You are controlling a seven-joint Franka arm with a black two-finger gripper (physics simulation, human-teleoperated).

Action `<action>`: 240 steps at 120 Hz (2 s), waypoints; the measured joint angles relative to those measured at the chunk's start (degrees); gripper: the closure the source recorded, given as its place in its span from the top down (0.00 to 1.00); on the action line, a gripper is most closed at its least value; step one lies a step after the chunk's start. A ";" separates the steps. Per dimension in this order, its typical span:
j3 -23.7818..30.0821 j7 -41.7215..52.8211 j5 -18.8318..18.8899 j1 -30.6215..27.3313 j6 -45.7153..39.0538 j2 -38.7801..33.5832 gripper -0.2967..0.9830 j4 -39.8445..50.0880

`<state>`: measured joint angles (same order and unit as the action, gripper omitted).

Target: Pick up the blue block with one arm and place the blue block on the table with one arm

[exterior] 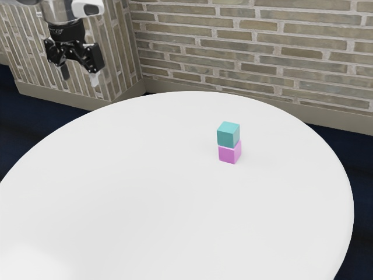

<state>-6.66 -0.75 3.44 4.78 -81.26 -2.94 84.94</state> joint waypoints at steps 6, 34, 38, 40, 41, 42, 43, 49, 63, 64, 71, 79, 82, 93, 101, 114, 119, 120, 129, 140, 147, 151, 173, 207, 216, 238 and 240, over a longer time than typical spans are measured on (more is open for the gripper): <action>0.02 -0.09 0.09 -0.17 0.43 0.04 0.77 -0.01; 0.20 -0.29 -1.95 -1.75 3.07 0.64 0.77 -7.27; 0.87 -0.31 -2.07 -2.70 3.88 1.05 0.77 -11.96; 1.28 -0.32 -2.13 -3.19 4.08 1.26 0.77 -13.46; 1.50 -0.33 -2.16 -3.44 4.16 1.46 0.77 -14.06; 1.75 -0.34 -2.19 -3.71 4.24 1.72 0.77 -14.57; 2.08 -0.34 -2.21 -4.07 4.31 2.21 0.77 -15.03; 3.27 -0.38 -2.37 -5.28 4.64 4.97 0.77 -16.63; 4.17 -0.49 -2.63 -1.02 2.84 10.52 0.77 -17.61; 4.21 -0.49 -2.64 -0.46 2.65 10.72 0.77 -17.63; 4.39 -0.54 -2.87 2.16 0.90 12.90 0.77 -17.72; 4.33 -0.60 -3.92 2.66 -1.42 15.19 0.77 -17.75; 4.34 -0.62 -4.23 2.66 -2.25 15.83 0.77 -17.75; 4.42 -0.75 -5.13 2.98 -5.26 17.63 0.77 -17.87; 4.18 -0.92 -6.58 4.07 -7.58 22.14 0.77 -21.27; 3.81 -1.14 -7.50 4.36 -10.59 35.00 0.77 -33.18; 3.59 -1.23 -7.60 4.50 -11.44 39.18 0.77 -37.20; 3.51 -1.25 -7.62 4.56 -11.58 39.79 0.77 -37.75; 4.23 -1.37 -7.86 5.26 -12.72 44.52 0.77 -41.89; 4.59 -1.48 -7.94 6.54 -13.93 48.99 0.77 -45.20; 4.77 -1.53 -7.98 7.01 -15.22 51.26 0.77 -46.83; 4.83 -1.55 -8.01 7.31 -15.78 53.28 0.77 -49.19; 4.88 -1.60 -8.10 8.46 -17.55 61.46 0.77 -57.97; 4.24 -1.76 -7.94 8.25 -18.28 68.15 0.77 -64.26; 4.25 -1.80 -7.93 7.87 -18.36 68.96 0.77 -64.92; 4.83 -1.91 -7.94 6.95 -19.12 70.92 0.77 -65.17; 4.85 -1.91 -7.93 6.85 -19.17 70.95 0.77 -65.18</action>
<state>-1.82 -2.66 -4.49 11.62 -100.43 68.01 19.75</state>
